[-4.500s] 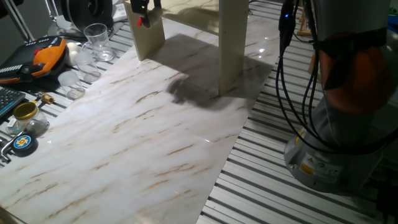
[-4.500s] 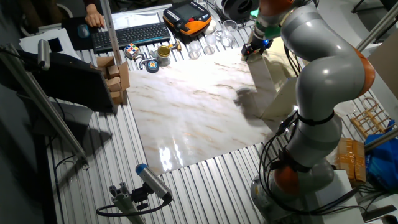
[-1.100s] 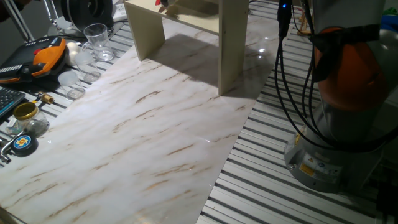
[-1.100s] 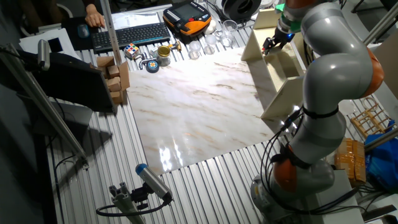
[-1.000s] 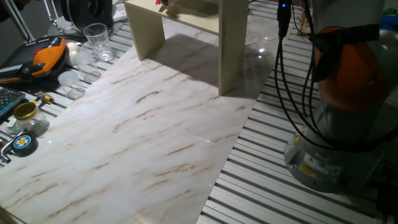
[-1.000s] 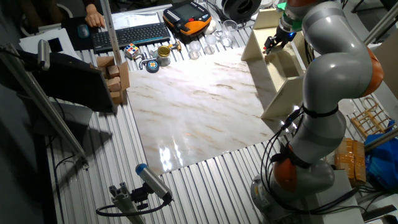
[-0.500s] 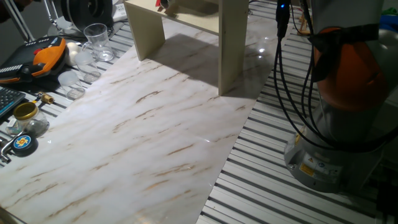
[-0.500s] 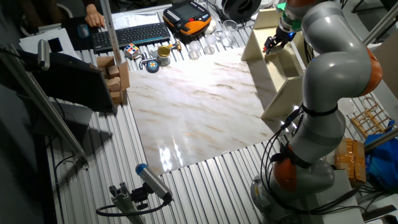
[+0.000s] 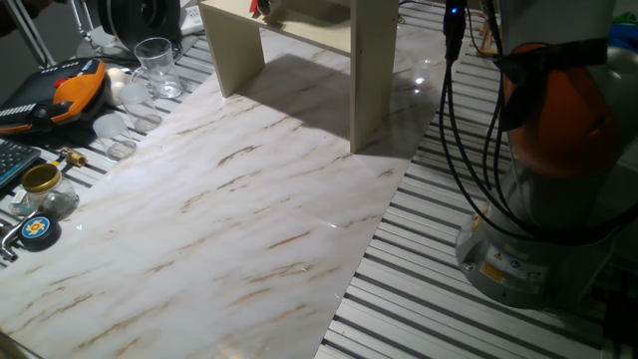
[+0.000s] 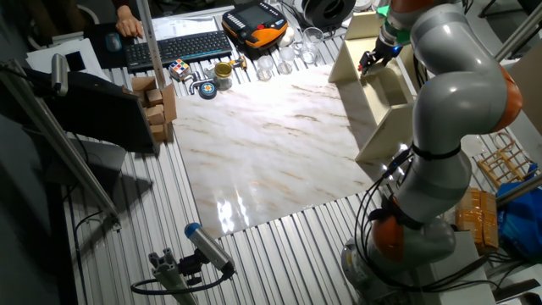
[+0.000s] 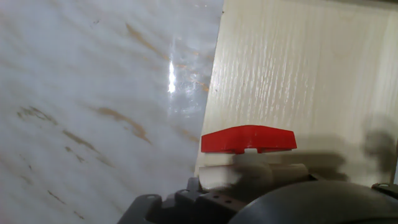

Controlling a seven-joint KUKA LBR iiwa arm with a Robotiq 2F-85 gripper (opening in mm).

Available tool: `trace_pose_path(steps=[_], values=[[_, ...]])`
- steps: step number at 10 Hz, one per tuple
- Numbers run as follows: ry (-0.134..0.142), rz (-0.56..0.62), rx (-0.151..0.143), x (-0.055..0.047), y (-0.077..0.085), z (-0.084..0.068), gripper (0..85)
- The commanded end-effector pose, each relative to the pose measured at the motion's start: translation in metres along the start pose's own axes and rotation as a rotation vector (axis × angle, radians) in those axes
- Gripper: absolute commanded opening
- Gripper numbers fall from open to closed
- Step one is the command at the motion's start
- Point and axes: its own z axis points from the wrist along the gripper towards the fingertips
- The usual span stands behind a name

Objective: Put the object on the shelf

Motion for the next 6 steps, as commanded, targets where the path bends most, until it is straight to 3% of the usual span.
trace_pose_path(steps=[1,2,3,5,6], values=[[-0.009,0.000,0.009,0.0003,-0.0007,0.0008,17.0],[-0.018,0.003,0.013,0.0007,-0.0014,0.0015,17.0],[-0.029,0.012,0.013,0.0012,-0.0019,0.0019,34.0],[-0.039,0.021,0.014,0.0015,-0.0014,0.0030,34.0],[-0.044,0.029,0.009,0.0016,-0.0004,0.0039,51.0]])
